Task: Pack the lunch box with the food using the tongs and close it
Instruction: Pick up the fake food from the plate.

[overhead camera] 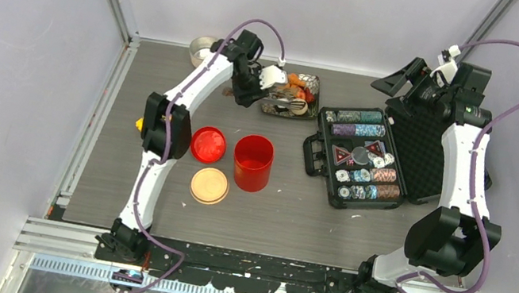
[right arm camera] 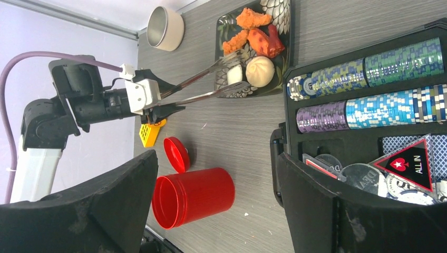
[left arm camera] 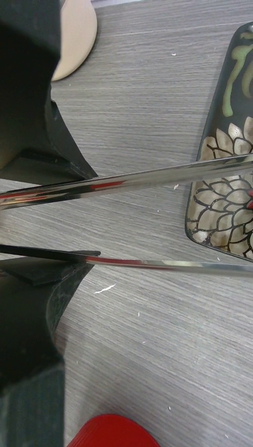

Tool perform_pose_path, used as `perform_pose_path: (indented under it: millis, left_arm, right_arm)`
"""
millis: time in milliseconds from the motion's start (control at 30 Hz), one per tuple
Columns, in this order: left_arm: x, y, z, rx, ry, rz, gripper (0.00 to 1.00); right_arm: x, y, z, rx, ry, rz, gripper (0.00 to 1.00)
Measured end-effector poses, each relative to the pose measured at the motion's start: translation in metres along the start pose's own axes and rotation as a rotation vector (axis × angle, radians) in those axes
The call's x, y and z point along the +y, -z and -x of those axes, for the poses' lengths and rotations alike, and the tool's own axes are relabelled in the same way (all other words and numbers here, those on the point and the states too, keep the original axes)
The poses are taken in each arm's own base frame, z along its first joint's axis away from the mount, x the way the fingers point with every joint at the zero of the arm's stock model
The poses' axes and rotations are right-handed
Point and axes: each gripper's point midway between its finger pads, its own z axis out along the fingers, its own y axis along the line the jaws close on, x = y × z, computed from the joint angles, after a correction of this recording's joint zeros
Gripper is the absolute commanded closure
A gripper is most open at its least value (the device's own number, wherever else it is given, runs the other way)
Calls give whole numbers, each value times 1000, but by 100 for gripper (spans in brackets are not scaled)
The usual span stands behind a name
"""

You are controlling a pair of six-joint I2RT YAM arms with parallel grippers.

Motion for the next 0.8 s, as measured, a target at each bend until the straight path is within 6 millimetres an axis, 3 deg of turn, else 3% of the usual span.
perform_pose_path:
  millis: [467,800]
  left_arm:
    - [-3,-23,-2,82,-80,25,56]
    - [6,-27,4,98,-113,81,53]
  right_arm:
    - [-3,-1,-3,6,-7,-8,13]
    - [-7,-1,-4,9,-15,-13,13]
